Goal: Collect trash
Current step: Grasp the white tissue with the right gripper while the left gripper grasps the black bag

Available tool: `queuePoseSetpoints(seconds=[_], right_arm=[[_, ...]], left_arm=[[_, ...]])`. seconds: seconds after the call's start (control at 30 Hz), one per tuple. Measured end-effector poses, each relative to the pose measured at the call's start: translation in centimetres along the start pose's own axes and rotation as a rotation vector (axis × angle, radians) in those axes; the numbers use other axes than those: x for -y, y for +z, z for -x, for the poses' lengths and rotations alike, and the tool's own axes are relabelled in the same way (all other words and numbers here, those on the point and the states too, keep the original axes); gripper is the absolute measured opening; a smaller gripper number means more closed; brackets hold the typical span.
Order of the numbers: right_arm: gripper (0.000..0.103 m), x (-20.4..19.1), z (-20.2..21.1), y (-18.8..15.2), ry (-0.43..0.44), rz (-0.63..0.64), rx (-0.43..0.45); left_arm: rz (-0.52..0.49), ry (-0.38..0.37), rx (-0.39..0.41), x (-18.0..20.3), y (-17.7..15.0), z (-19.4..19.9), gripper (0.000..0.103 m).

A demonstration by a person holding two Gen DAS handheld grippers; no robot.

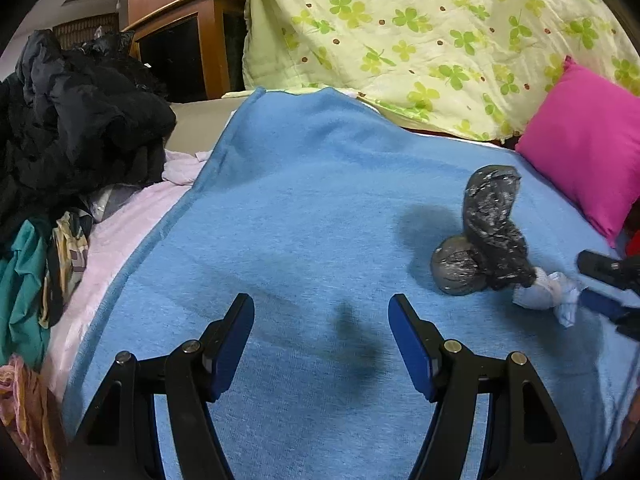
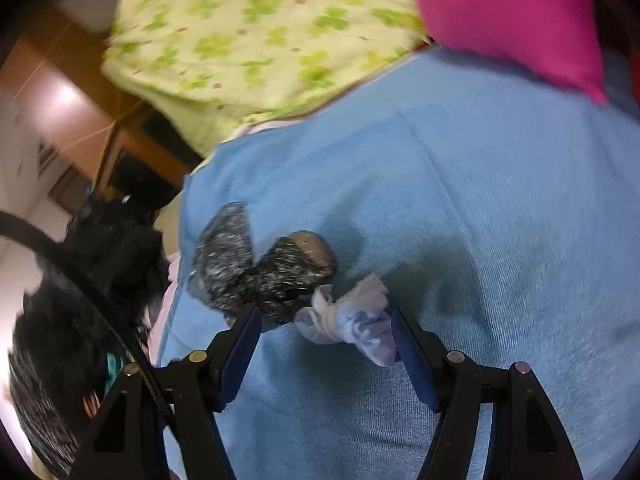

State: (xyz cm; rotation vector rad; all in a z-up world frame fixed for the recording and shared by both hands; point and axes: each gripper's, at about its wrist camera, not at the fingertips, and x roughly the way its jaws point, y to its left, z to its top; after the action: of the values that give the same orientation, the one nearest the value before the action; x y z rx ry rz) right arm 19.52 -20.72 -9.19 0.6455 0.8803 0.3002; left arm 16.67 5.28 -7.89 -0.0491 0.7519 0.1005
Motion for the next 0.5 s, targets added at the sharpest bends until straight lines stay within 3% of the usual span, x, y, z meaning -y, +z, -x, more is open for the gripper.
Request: queuePoseSetpoints(seconds=[0.1, 0.2, 0.33, 0.37, 0.43, 0.5], right_arm=[[0.071, 0.5, -0.1, 0.1, -0.022, -0.041, 0.010], [0.071, 0.0, -0.6, 0.2, -0.095, 0.023, 0.031], [0.069, 0.3, -2.2, 0.3, -0.126, 0.041, 0.008], [0.066, 0.0, -2.4, 0.2, -0.146, 0.068, 0.016], [0.040, -0.6, -2.7, 0.0, -0.162, 0.124, 0.001], [0.039, -0.8, -2.5, -0.4, -0.157, 0.142, 0.000]], left_arm=[[-0.019, 0.002, 0.013, 0.4, -0.1, 0.4, 0.070], [-0.035, -0.002, 0.006, 0.8, -0.3, 0.3, 0.070], [-0.058, -0.010, -0.004, 1.5, -0.4, 0.2, 0.070], [-0.065, -0.009, -0.003, 1.6, -0.5, 0.2, 0.070], [-0.083, -0.005, 0.000, 1.8, -0.6, 0.2, 0.070], [-0.081, -0.010, -0.003, 1.8, -0.6, 0.1, 0.070]])
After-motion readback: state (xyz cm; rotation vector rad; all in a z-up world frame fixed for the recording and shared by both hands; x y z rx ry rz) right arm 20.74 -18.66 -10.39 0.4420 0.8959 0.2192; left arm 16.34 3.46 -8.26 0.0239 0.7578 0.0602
